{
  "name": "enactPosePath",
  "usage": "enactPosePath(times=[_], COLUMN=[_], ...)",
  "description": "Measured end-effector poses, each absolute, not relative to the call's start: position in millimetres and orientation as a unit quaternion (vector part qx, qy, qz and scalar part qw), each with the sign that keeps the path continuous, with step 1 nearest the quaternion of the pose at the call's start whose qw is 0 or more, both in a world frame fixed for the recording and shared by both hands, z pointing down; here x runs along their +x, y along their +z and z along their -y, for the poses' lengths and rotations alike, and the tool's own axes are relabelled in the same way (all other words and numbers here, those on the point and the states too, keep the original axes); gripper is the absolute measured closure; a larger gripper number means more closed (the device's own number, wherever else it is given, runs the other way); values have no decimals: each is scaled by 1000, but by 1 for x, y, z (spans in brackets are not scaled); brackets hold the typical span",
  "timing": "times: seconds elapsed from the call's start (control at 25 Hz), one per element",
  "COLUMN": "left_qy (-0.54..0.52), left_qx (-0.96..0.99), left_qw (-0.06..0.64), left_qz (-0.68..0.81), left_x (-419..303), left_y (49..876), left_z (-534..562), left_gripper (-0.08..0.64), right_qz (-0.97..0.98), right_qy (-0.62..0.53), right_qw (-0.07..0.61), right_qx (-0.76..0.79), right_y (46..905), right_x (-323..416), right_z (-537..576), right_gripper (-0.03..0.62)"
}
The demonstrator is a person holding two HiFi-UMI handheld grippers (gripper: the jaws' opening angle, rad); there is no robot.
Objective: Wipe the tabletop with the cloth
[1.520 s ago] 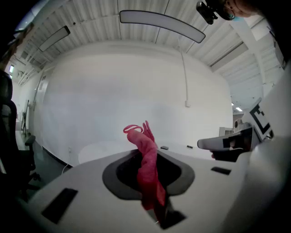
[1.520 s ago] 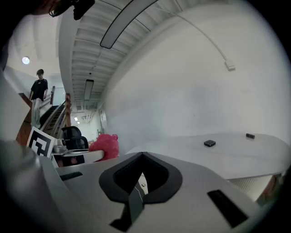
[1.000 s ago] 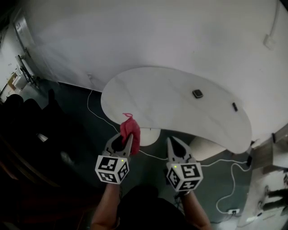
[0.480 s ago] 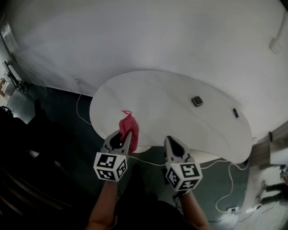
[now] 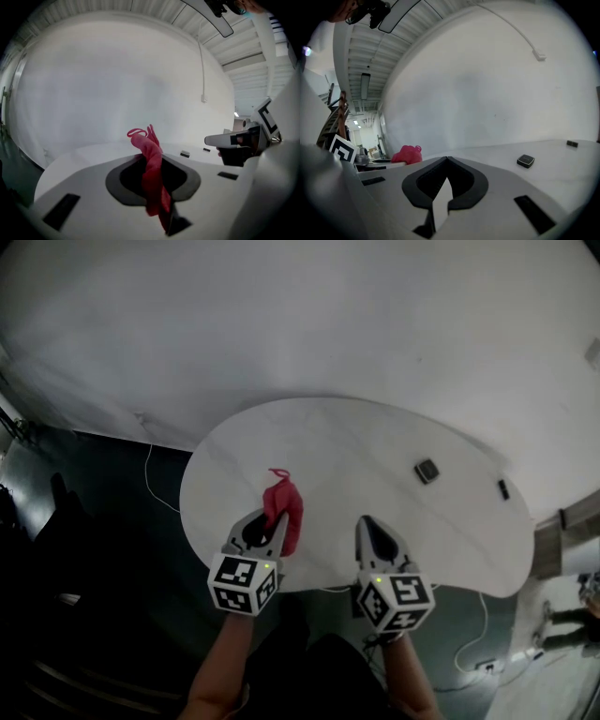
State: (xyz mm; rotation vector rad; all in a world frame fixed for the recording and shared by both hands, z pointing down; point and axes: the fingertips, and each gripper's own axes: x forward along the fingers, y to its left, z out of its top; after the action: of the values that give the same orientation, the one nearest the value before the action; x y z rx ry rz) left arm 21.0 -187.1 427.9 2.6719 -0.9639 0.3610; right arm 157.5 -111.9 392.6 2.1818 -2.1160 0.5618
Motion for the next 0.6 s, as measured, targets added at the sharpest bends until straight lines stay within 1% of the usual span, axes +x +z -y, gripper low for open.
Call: enactPosePath(times=[0.24, 0.48, 0.6], left_qy=[150, 176, 198], left_qx=[931, 930, 929], left_qw=[149, 187, 195], left_qz=[298, 264, 242], left_x=[60, 110, 142], left_y=[446, 473, 485], left_z=[212, 212, 208], left_gripper=[494, 494, 494], right_qz=[684, 675, 670], right_qy=[179, 189, 194], right_qw=[21, 20, 22], right_qx=[706, 712, 717], right_y=[396, 403, 408], right_x=[169, 192, 204], right_z=[132, 133, 130], right_gripper=[589, 589, 589])
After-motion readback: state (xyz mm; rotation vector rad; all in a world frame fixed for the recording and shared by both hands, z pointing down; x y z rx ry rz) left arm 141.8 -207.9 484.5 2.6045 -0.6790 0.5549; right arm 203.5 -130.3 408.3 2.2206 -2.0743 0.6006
